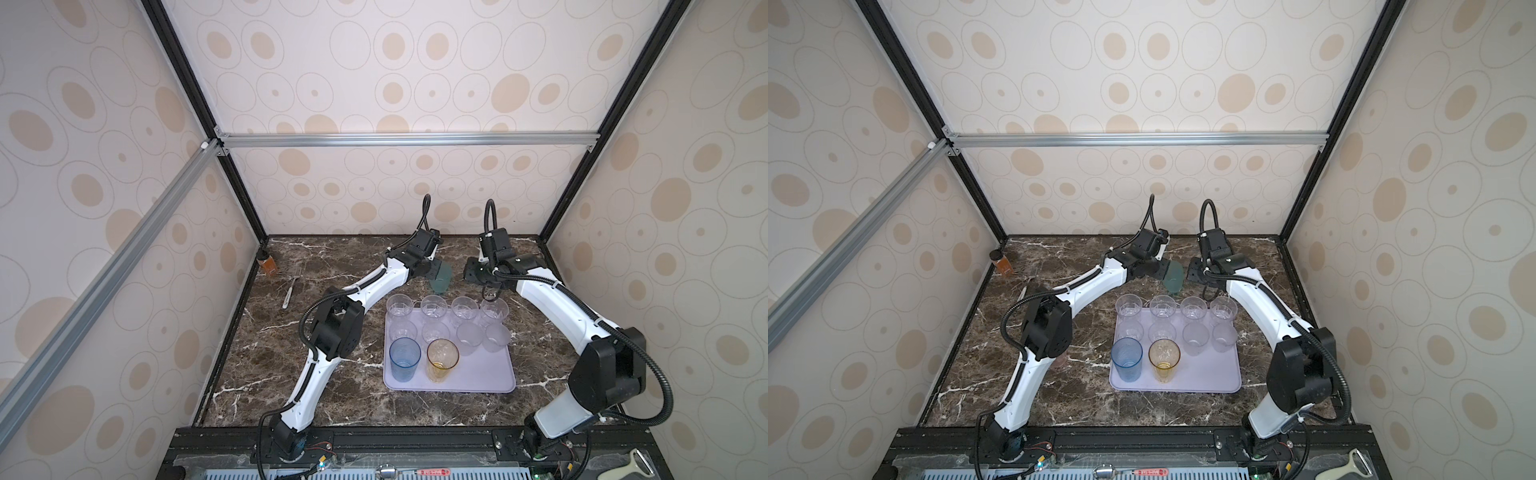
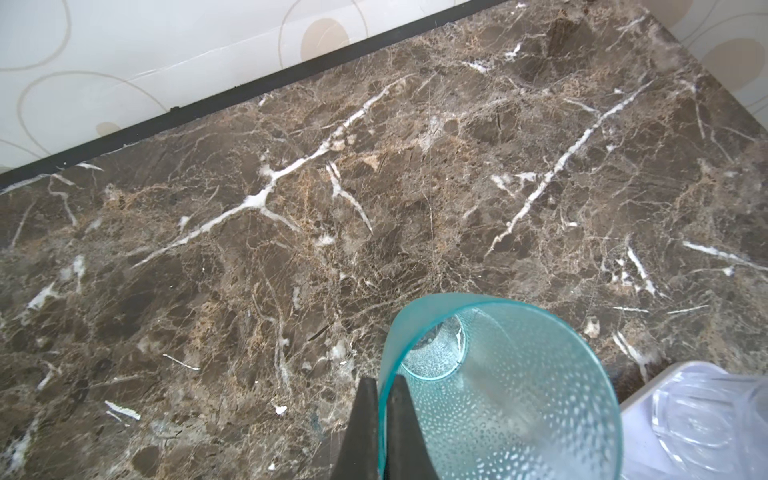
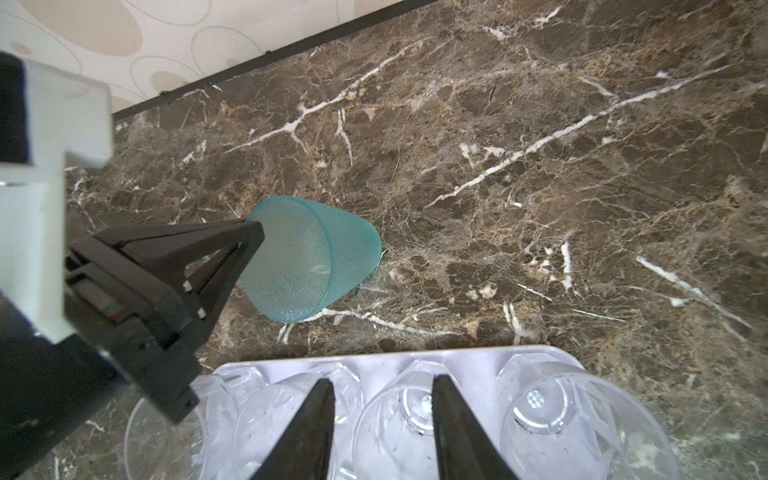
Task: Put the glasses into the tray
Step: 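Grasp the teal glass with the left gripper while the right gripper hovers beside it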
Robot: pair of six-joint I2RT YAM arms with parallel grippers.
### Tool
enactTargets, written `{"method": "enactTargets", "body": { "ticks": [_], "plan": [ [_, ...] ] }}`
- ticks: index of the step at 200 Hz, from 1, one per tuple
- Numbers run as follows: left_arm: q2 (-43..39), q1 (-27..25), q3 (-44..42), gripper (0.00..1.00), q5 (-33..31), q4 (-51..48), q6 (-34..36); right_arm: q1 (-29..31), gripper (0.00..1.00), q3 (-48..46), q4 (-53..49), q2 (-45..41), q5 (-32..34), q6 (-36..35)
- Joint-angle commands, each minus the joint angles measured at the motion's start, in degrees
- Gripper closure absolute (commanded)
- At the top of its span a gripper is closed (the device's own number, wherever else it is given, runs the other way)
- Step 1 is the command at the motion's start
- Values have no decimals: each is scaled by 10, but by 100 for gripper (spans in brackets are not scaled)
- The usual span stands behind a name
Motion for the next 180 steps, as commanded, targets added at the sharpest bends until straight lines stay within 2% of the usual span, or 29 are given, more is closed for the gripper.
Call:
{"method": "enactTargets", "body": {
  "ticks": [1,53,116,151,180],
  "plan": [
    [-55,-1,-7,100,-9,30,-11,-1,59,-7,1,-28,-4,18],
    [-143,-16,-83,100,-37,78,-38,36,52,35,-26,-56,24,20],
    [-240,-43,-175,100,-58,113,-63,82,52,85,-40,-53,54,12],
    [-280,-56,-213,100,-64,126,-73,99,55,95,-40,-45,76,4],
    [-309,-65,-243,100,-62,138,-87,115,63,108,-57,-25,116,-16]
  ]
}}
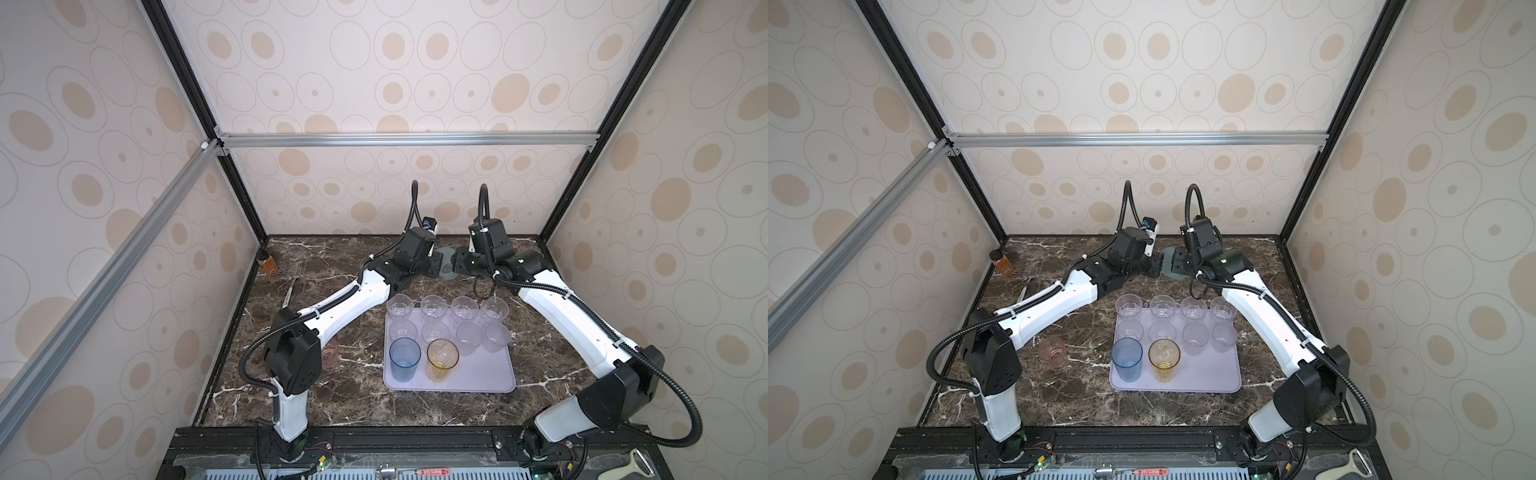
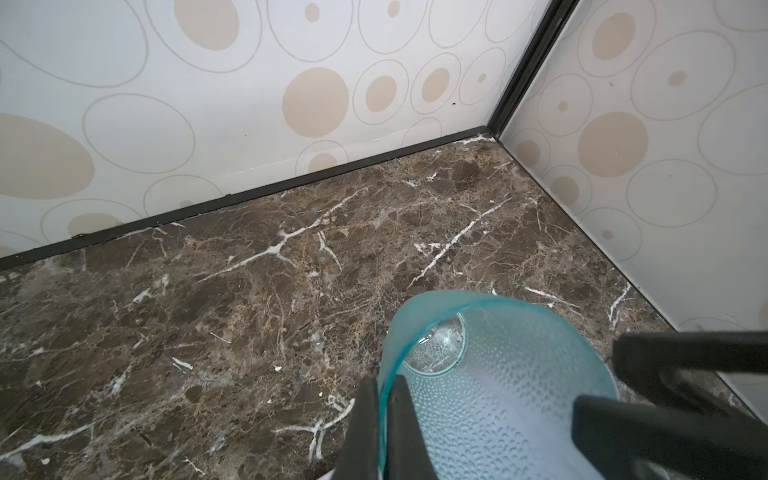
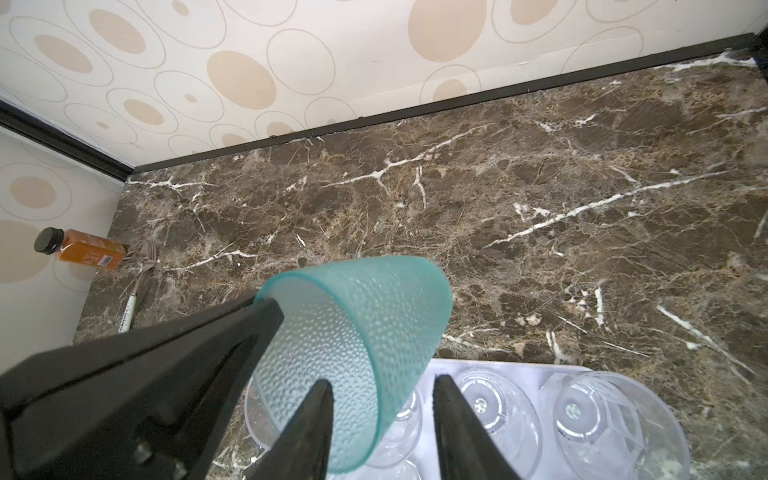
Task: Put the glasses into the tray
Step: 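Grasp the teal glass with the left gripper while the right gripper hovers beside it, then close the right gripper on the teal glass while the left gripper releases it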
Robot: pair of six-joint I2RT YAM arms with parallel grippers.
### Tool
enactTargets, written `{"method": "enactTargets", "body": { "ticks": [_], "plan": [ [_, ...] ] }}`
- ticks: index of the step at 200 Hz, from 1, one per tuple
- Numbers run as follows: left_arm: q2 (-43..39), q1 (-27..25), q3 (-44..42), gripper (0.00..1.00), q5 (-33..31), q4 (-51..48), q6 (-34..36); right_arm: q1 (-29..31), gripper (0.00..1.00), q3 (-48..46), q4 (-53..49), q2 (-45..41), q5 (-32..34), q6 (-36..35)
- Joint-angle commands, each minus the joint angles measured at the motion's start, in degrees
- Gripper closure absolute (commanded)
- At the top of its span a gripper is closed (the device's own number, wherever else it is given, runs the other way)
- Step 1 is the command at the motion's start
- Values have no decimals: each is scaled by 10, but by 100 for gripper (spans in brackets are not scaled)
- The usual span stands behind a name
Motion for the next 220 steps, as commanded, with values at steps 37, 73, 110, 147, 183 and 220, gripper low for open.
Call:
{"method": "enactTargets", "body": {
  "ticks": [37,73,110,147,183,220],
  "plan": [
    [-72,-17,-51,100,-9,49,-39,39,76,36,-50,32,113,-48],
    [-78,-23,-58,100,-12,45,-40,58,84,58,-77,55,156,-62],
    [-90,-27,-64,93,-12,51,-45,66,95,68,-84,59,174,-71],
    [-114,-29,-87,68,28,85,-58,67,100,78,-88,55,177,-80],
    [-154,-29,-112,56,25,99,-48,66,100,85,-95,48,180,-94],
    [-215,-29,-183,47,-2,133,-4,59,100,96,-132,13,163,-103]
  ]
}}
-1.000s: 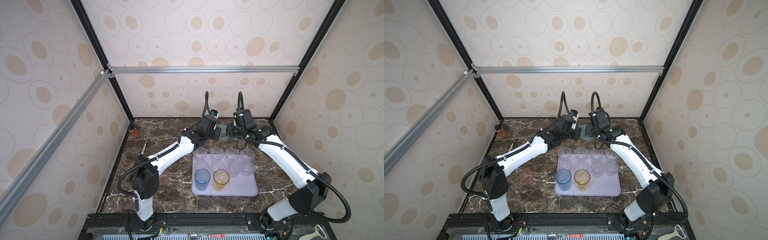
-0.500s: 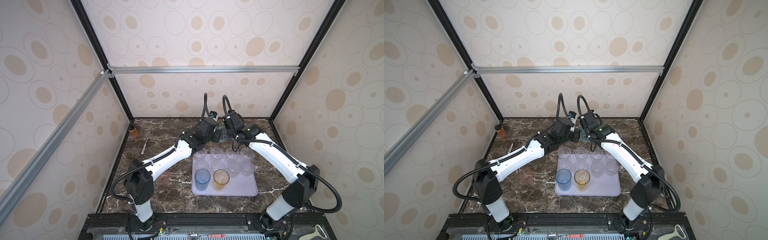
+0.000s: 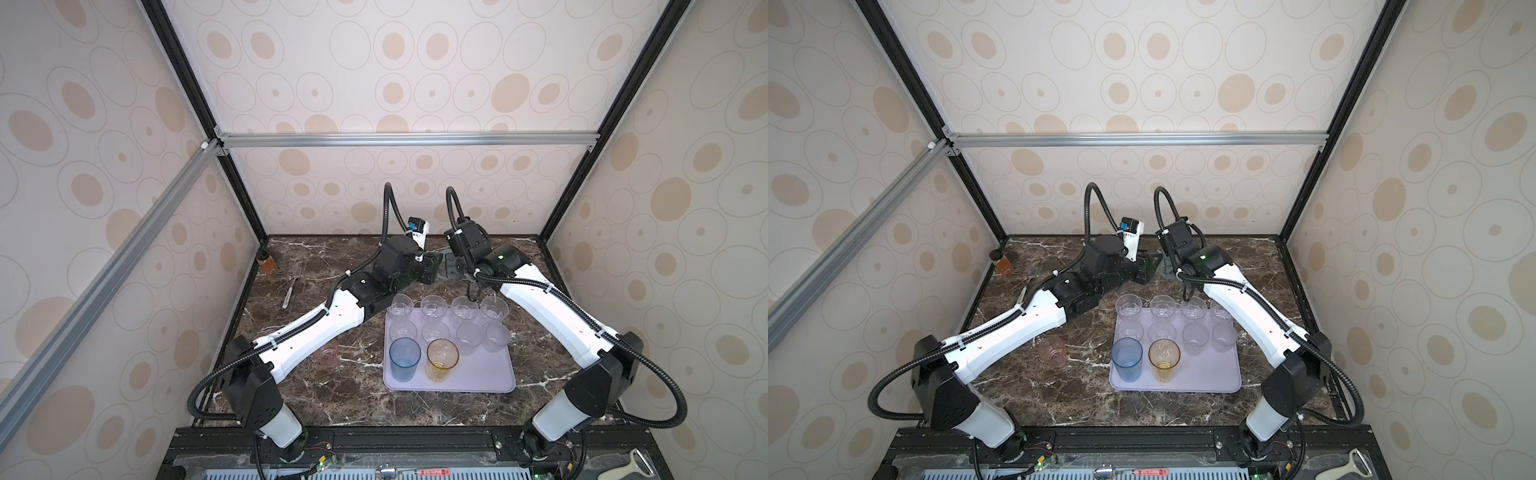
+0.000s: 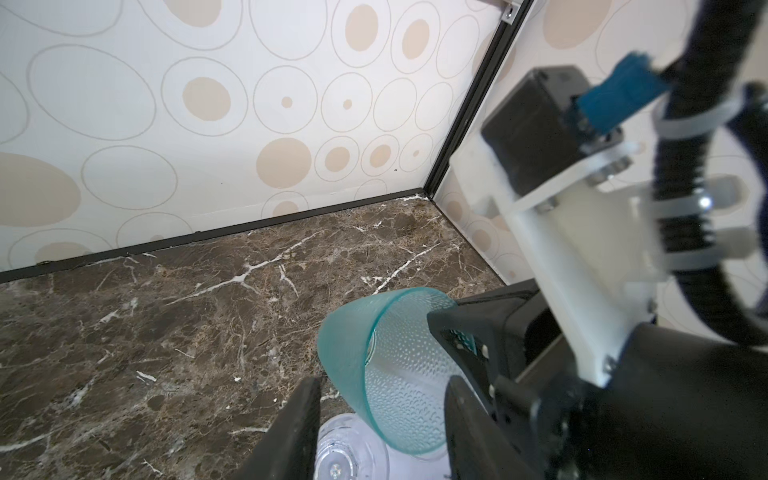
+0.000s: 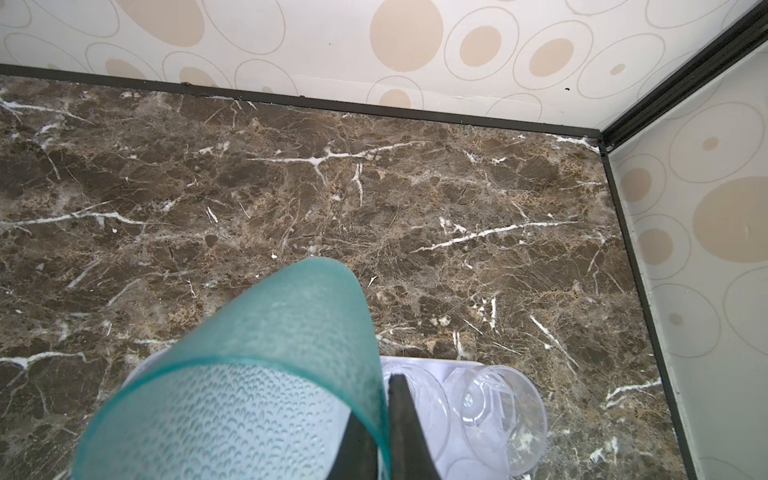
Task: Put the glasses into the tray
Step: 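Close the right gripper on the teal glass while the left gripper releases it, then carry the teal glass with the right gripper onto the tray beside the yellow glass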
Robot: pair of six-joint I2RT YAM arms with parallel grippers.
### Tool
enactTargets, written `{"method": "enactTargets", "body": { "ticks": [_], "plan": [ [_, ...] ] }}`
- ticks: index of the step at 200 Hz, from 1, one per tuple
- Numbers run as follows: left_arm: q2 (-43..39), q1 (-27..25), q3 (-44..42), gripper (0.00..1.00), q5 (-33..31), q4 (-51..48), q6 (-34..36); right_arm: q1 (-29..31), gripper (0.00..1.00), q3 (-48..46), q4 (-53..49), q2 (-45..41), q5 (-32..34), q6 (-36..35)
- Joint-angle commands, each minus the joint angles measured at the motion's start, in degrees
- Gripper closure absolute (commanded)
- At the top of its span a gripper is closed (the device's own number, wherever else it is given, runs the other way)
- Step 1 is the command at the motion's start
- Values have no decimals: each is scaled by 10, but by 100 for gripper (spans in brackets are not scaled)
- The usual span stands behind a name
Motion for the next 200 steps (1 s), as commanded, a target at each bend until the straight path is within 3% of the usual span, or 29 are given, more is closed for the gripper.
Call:
{"method": "enactTargets", "body": {
  "ticks": [1,43,83,152,200],
  "plan": [
    [-46,-4,-42,47,-21,38,35,-4,100,26,-35,-41,-3,-13],
    [-139,-2,-166,33,-101,92,105,-7,100,18,-131,-103,-20,-20],
    [-190,1,-241,29,-152,90,140,-17,100,-8,-248,-166,-20,-12],
    [-216,2,-290,28,-150,89,124,-24,100,-86,-376,-256,-46,40],
    [-214,2,-315,28,-134,98,98,-23,100,-179,-395,-308,-103,95]
  ]
}}
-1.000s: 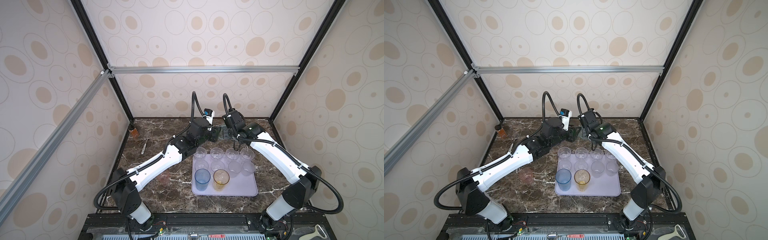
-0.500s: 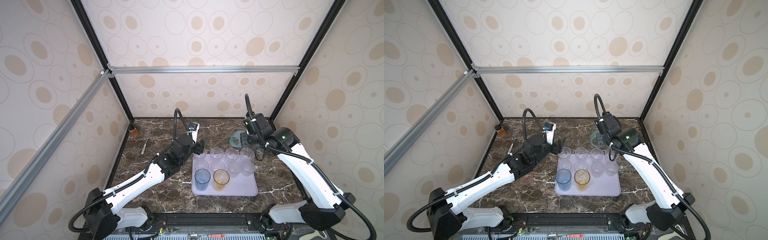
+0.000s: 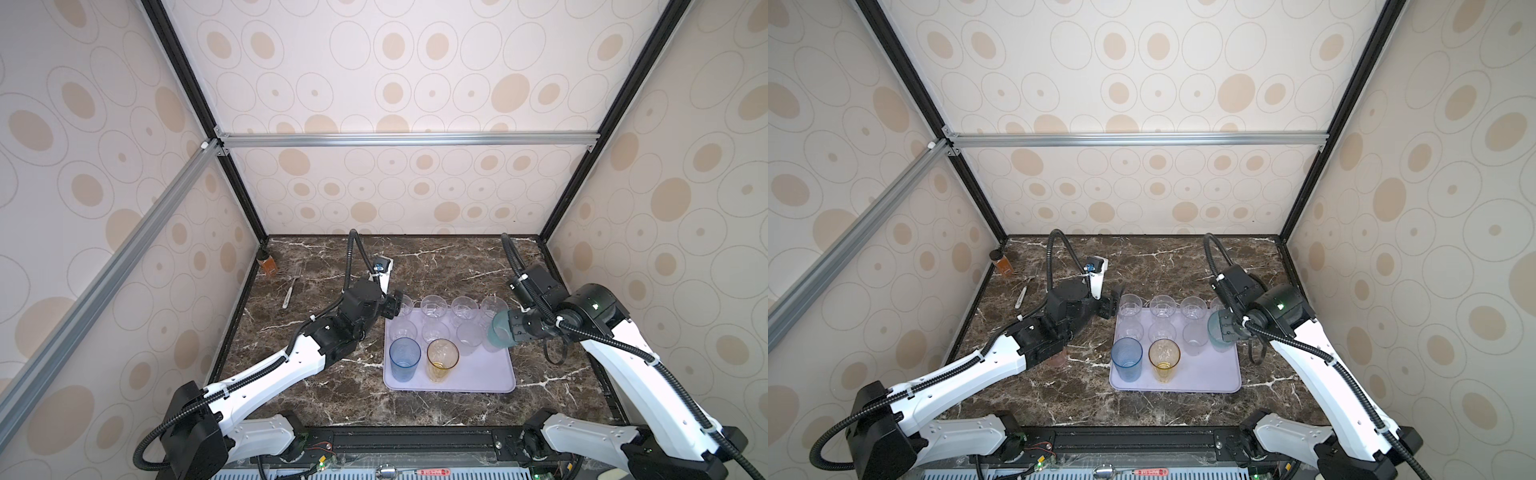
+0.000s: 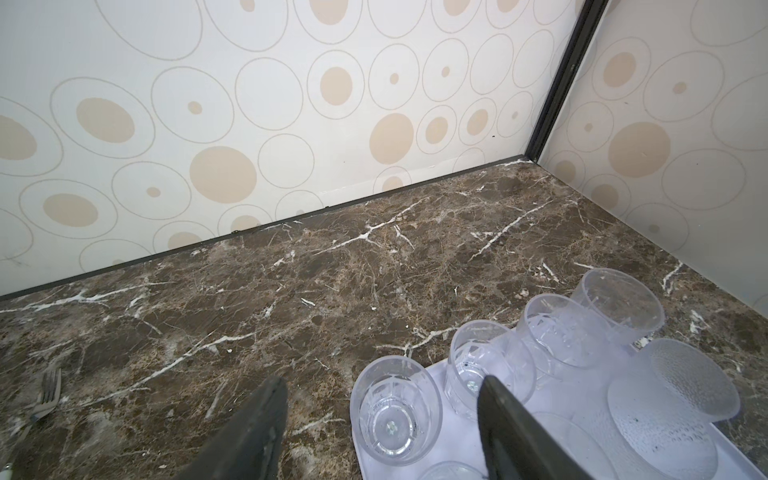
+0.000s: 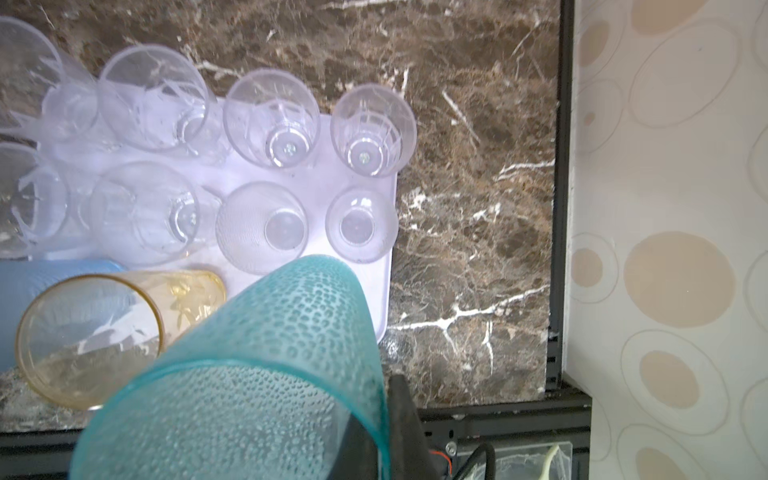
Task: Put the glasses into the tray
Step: 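Carry the teal glass with the right gripper onto the tray beside the yellow glass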
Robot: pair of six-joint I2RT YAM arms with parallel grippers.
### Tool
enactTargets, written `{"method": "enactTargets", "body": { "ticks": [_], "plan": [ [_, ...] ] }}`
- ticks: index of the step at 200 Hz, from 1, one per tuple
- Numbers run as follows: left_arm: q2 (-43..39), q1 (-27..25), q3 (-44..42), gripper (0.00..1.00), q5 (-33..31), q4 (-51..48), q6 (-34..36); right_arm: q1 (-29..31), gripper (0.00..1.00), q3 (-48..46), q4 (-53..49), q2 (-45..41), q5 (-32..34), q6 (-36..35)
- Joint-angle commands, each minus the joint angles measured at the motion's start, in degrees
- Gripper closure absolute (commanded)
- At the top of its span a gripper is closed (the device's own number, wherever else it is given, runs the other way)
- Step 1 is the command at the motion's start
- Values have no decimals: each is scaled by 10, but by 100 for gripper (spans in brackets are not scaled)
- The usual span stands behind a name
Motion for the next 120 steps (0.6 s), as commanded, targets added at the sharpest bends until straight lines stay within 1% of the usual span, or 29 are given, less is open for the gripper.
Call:
{"method": "enactTargets", "body": {
  "ticks": [1,32,50,89,120],
  "plan": [
    [-11,0,-14,28,6,16,-17,-1,100,-45,-33,-25,-35,46],
    [-4,1,-26,28,13,20,-26,14,100,-142,21,-62,-67,96],
    [1,0,-26,28,15,20,-25,30,100,-187,62,-73,-73,125],
    [2,0,-27,28,9,16,-21,63,100,-267,143,-69,-74,167],
    [3,1,-29,28,8,15,-20,72,100,-299,183,-55,-77,178]
  ]
}}
